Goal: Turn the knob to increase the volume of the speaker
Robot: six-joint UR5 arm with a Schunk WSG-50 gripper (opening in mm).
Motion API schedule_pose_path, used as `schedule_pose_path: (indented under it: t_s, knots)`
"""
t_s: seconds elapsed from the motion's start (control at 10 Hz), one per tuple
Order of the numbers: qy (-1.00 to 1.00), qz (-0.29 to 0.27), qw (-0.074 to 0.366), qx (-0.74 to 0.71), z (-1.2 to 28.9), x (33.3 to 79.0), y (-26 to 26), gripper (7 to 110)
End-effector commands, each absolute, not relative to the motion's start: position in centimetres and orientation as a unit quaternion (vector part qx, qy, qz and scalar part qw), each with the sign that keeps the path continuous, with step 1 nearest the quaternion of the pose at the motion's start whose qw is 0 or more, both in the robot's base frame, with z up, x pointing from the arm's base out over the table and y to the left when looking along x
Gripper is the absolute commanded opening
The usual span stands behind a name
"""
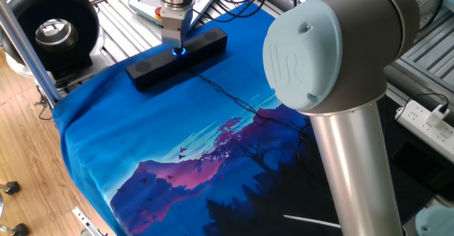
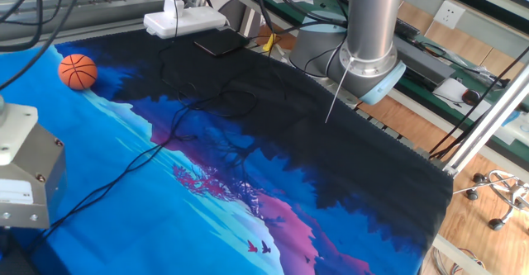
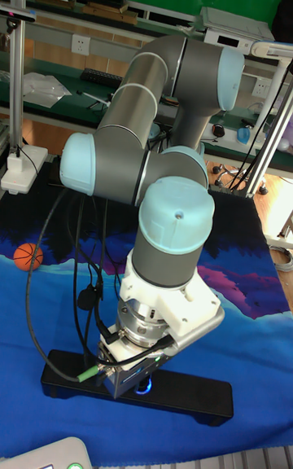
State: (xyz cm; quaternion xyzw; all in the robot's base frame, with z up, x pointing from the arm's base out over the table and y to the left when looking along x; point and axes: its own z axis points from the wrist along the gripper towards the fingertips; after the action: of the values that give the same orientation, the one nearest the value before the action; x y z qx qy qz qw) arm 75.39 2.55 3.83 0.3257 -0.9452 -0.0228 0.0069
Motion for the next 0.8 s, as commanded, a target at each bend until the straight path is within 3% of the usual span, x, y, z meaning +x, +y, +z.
schedule_pose_path:
  t_s: [0.0,0.7]
  knots:
    - [-0.955,-0.027,0.012,0.294,4.36,75.29,2.46,7]
    - [-0.967,-0.036,0.015,0.25,4.47,75.75,2.92,7]
